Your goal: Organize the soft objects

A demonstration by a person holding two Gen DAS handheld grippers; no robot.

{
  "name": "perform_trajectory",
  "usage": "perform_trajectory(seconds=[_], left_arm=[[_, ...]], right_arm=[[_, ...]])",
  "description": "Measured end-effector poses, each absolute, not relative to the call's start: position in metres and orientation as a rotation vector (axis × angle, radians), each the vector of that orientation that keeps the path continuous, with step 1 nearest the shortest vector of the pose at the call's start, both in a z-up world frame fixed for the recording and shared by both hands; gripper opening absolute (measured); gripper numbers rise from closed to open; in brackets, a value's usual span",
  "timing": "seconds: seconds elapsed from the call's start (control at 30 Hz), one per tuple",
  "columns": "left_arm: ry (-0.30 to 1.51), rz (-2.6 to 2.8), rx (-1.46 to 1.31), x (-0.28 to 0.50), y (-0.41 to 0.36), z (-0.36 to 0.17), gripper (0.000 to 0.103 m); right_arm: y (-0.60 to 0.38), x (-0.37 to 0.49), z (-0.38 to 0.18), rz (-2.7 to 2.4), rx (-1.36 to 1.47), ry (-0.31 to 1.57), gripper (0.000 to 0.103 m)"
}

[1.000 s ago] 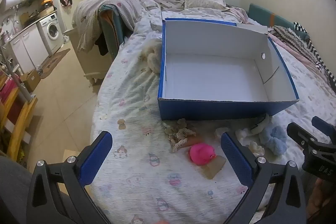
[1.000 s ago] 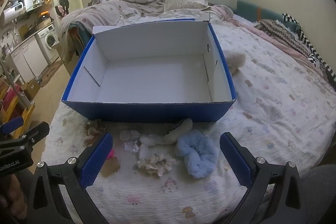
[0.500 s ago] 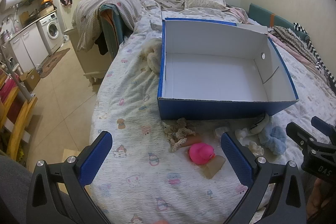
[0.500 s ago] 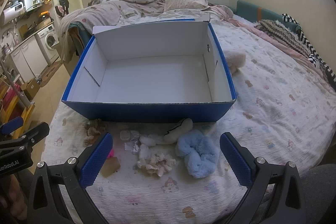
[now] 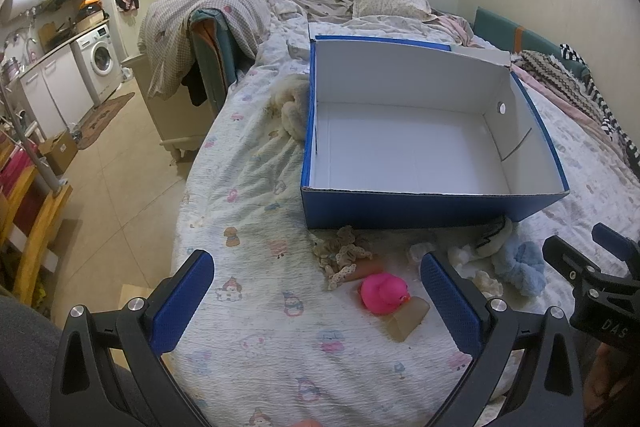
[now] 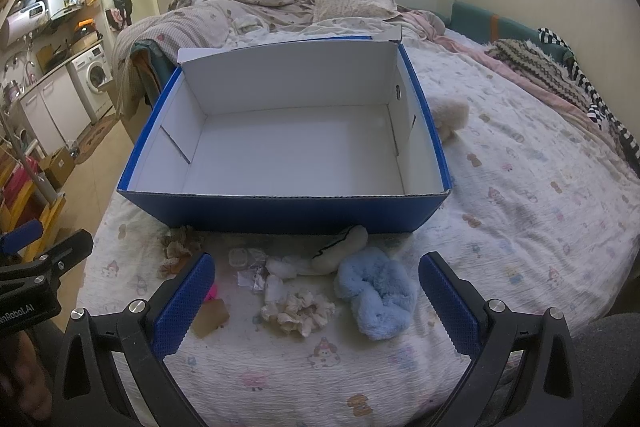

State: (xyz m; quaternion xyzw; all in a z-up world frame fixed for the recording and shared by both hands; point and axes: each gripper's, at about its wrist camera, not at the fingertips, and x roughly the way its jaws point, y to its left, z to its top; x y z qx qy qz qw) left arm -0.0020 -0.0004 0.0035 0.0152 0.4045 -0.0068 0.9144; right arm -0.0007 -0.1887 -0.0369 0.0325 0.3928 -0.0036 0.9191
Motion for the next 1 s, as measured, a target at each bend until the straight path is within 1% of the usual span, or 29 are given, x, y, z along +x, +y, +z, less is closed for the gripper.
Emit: perform_trajectory(seconds=[1.0], left_arm=[[0.828,-0.016,0.039,-0.0016,-0.0067,0.0011,0.103]], right_arm=[[-0.1822,0.001,-0.0406,-0.004,0.041,0.817,0.103]])
